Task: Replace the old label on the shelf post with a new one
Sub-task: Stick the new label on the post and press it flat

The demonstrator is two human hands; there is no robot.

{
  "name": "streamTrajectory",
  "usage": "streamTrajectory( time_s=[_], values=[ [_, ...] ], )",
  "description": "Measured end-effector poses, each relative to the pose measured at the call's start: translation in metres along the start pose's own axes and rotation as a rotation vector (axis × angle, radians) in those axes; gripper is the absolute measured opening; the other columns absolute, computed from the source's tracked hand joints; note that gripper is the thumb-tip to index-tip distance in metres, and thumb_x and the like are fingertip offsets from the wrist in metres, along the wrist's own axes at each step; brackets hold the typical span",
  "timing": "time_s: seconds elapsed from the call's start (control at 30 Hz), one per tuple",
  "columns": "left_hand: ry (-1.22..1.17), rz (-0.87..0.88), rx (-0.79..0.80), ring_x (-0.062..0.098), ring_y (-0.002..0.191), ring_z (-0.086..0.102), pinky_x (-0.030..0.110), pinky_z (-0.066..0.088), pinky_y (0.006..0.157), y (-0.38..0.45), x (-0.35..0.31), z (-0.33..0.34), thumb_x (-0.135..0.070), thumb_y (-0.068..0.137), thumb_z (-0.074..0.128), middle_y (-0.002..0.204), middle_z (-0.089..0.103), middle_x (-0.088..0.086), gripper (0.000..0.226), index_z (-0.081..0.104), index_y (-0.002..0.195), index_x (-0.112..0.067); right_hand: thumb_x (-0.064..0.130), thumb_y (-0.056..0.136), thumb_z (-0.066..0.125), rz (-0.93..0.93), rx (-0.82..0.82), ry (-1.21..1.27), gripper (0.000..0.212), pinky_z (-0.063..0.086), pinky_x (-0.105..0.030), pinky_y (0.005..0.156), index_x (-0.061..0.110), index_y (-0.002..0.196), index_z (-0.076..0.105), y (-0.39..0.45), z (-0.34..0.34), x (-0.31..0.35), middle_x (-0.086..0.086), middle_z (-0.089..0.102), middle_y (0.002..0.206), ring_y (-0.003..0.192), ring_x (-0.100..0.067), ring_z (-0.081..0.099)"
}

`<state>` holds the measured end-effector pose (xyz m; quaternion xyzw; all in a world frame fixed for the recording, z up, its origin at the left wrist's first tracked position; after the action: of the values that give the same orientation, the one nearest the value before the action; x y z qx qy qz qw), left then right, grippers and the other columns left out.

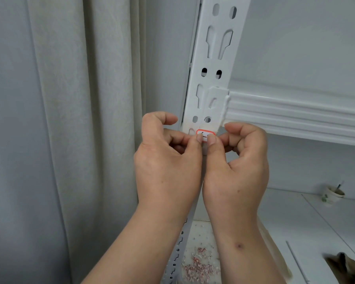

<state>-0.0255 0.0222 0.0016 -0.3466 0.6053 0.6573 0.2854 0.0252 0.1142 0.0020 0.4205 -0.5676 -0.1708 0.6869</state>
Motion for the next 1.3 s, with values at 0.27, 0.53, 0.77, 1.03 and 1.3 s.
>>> streamTrajectory(
  time_s=[0.27, 0.53, 0.77, 1.03, 1.3],
  values=[
    [0.0, 0.001, 0.002, -0.006, 0.065, 0.061, 0.002, 0.039, 0.058, 0.001, -0.001, 0.001, -0.021, 0.078, 0.079, 0.072, 0.069, -0.019, 0.045, 0.039, 0.089, -0.039, 0.024, 0.083, 0.065, -0.009, 0.001, 0.019, 0.027, 0.047, -0.047, 0.086, 0.036, 0.098, 0.045, 0.0, 0.001, -0.001, 0.016, 0.061, 0.074, 0.08, 0.0, 0.058],
    [-0.004, -0.026, 0.012, -0.006, 0.067, 0.062, 0.002, 0.04, 0.061, 0.004, 0.002, 0.002, -0.025, 0.077, 0.079, 0.061, 0.067, -0.009, 0.048, 0.041, 0.103, -0.036, 0.025, 0.084, 0.065, -0.012, 0.008, 0.014, 0.028, 0.047, -0.048, 0.086, 0.038, 0.097, 0.044, 0.0, 0.001, 0.0, 0.015, 0.061, 0.074, 0.08, -0.002, 0.059],
    [-0.077, -0.101, 0.033, -0.002, 0.06, 0.06, 0.003, 0.041, 0.059, 0.007, 0.01, -0.002, -0.032, 0.074, 0.082, 0.063, 0.065, -0.001, 0.049, 0.046, 0.108, -0.031, 0.026, 0.084, 0.064, -0.009, 0.017, 0.013, 0.026, 0.047, -0.048, 0.086, 0.037, 0.098, 0.045, -0.001, 0.001, 0.0, 0.016, 0.06, 0.074, 0.081, -0.006, 0.059],
    [-0.2, -0.128, 0.098, -0.002, 0.055, 0.049, 0.009, 0.042, 0.058, 0.014, 0.018, 0.001, -0.029, 0.077, 0.079, 0.064, 0.055, -0.007, 0.041, 0.049, 0.104, -0.034, 0.025, 0.086, 0.059, -0.023, 0.045, 0.016, 0.022, 0.046, -0.048, 0.089, 0.035, 0.099, 0.045, -0.001, 0.0, 0.0, 0.016, 0.059, 0.076, 0.081, 0.0, 0.057],
    [-0.161, -0.083, 0.089, 0.007, 0.075, 0.054, 0.014, 0.046, 0.069, 0.017, 0.018, 0.0, -0.029, 0.078, 0.079, 0.084, 0.058, -0.011, 0.04, 0.048, 0.101, -0.039, 0.025, 0.087, 0.055, -0.022, 0.058, 0.001, 0.02, 0.045, -0.049, 0.092, 0.034, 0.101, 0.044, -0.001, -0.001, 0.001, 0.016, 0.06, 0.08, 0.081, 0.004, 0.057]
  ],
)
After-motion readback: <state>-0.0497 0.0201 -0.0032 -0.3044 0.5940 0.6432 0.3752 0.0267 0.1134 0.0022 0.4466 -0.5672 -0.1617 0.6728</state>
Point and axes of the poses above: each hand's wrist, its own y-axis towards the middle knuckle, its own z-axis out of the palm, x = y × z, the point moved 4 cm from there along y, towards the middle knuckle
